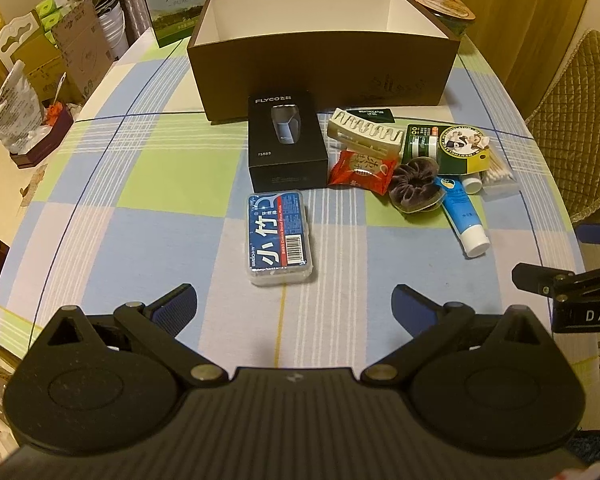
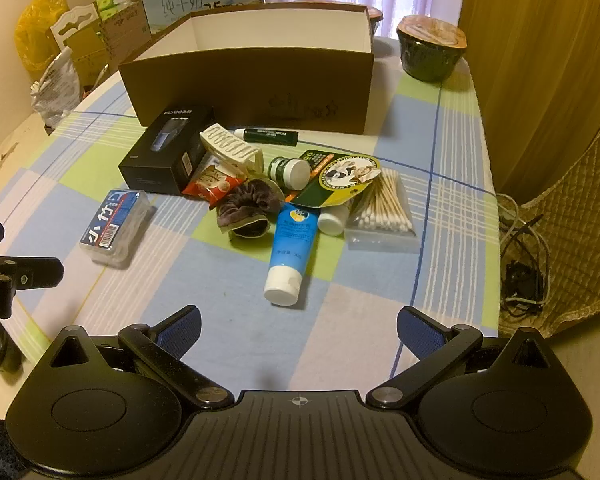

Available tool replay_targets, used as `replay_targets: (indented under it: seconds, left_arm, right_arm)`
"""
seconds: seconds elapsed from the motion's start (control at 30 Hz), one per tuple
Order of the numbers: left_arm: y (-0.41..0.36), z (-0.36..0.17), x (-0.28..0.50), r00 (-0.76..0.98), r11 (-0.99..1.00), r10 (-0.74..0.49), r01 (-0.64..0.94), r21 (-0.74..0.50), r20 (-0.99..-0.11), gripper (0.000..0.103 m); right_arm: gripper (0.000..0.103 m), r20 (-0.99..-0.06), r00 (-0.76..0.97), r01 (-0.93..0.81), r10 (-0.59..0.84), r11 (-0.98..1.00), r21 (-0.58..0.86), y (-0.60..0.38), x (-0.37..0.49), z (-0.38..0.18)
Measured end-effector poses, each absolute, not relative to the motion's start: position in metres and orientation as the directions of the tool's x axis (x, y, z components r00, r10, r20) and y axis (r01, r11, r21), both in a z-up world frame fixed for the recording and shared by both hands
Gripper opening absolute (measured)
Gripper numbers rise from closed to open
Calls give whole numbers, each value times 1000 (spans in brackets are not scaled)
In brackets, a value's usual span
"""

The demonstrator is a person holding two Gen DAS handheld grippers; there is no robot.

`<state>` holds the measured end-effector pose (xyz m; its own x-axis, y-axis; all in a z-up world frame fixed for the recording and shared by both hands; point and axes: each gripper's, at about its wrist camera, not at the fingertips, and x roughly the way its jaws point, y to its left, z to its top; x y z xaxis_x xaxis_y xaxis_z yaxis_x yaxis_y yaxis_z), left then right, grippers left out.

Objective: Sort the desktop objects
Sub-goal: 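Move the left tool toward the blue toothpick case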

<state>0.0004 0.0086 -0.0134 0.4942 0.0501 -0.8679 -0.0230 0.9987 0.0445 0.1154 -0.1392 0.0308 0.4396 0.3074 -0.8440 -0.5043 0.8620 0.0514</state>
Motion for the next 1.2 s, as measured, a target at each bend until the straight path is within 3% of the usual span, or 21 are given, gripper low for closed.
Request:
replay_targets:
  seconds: [1.2]
  left_arm:
    - [7, -15, 20, 484, 998, 55, -30, 47, -874, 102]
  right_arm:
    - [101, -840, 444, -472, 312, 878, 76, -148, 138, 28]
